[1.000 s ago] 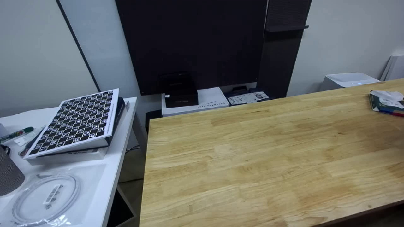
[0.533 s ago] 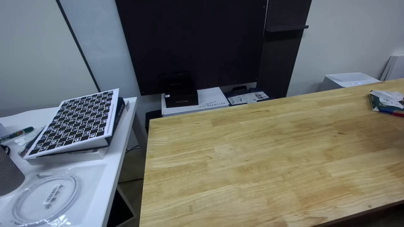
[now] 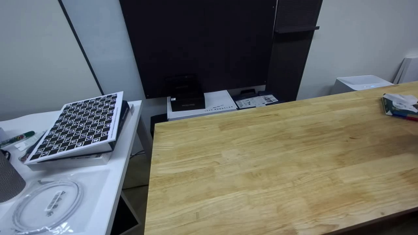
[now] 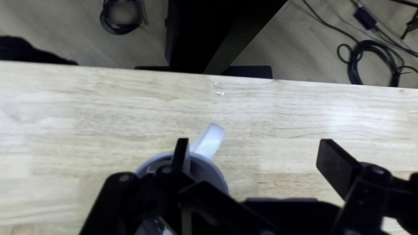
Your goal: Put the spoon in the cup
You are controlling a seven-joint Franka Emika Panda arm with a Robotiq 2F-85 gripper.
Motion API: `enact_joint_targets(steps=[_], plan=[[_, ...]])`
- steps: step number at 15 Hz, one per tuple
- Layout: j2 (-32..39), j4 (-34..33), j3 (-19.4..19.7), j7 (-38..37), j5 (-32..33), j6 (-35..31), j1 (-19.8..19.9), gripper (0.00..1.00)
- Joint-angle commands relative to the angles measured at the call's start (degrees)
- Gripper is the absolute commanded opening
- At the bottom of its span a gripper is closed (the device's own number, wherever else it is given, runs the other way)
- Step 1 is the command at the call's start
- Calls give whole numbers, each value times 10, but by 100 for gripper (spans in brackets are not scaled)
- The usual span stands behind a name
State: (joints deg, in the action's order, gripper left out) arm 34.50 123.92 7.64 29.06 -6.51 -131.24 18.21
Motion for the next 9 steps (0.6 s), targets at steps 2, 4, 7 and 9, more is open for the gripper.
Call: enact_joint_targets(steps=[2, 4, 7, 9], plan=[[-76, 129, -26, -62, 27, -201, -49, 100], [-86, 166, -42, -85, 25, -300, -66, 100], [-82, 208, -61, -129, 31, -445, -99, 100], [-72, 226, -53, -166, 43, -512, -138, 100]])
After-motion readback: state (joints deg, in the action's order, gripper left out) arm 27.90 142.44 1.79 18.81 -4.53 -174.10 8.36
